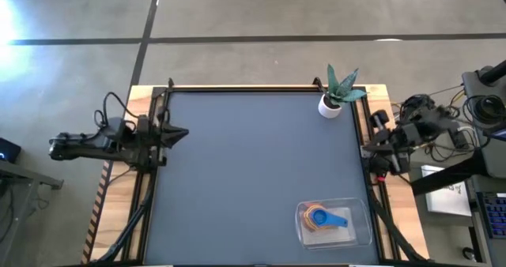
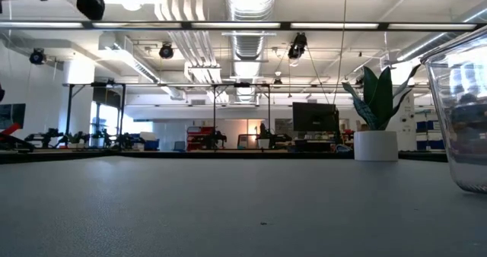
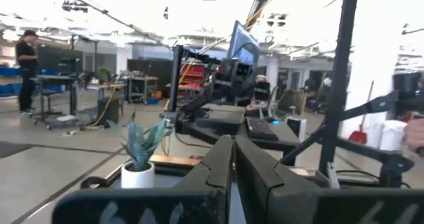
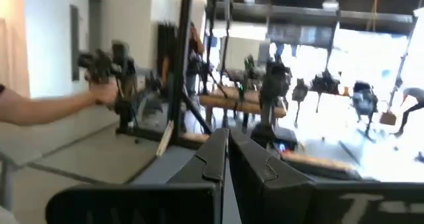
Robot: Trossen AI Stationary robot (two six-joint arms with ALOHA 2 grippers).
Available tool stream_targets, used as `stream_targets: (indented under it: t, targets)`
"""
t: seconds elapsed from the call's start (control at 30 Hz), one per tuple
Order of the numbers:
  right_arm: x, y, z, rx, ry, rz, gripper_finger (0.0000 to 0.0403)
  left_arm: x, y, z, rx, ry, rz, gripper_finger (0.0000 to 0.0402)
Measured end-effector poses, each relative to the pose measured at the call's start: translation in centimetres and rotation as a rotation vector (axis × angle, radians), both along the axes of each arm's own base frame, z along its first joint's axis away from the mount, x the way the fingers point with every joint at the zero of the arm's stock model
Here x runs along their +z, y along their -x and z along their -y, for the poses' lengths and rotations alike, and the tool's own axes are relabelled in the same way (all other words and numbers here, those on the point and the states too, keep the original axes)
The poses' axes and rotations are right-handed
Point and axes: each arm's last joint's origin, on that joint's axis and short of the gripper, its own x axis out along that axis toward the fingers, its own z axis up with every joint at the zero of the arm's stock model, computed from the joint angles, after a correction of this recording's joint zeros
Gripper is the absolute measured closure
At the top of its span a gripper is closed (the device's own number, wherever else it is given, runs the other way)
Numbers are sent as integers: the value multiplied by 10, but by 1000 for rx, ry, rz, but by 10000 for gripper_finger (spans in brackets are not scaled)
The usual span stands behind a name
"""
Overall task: Nest measuring cups in basket
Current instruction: Return to Home Position
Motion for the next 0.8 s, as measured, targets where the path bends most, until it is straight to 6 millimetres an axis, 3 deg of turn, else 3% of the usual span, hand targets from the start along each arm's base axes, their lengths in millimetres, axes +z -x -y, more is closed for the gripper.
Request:
stream_targets:
  t: [0.17, 0.4, 0.57, 0.8]
  targets:
    - [-18, 1, -3, 85, -27, 85, 394, -34, -3, 1, -34, 6, 25, 401]
    - [-59, -13, -21, 112, 28, 7, 394, -72, -2, 1, -36, 10, 97, 401]
    - [-78, -22, -32, 117, 13, 21, 394, -90, -1, 1, -42, 34, 115, 402]
    - [-107, -29, -41, 126, 55, 24, 394, -93, -1, 2, -86, 39, 86, 402]
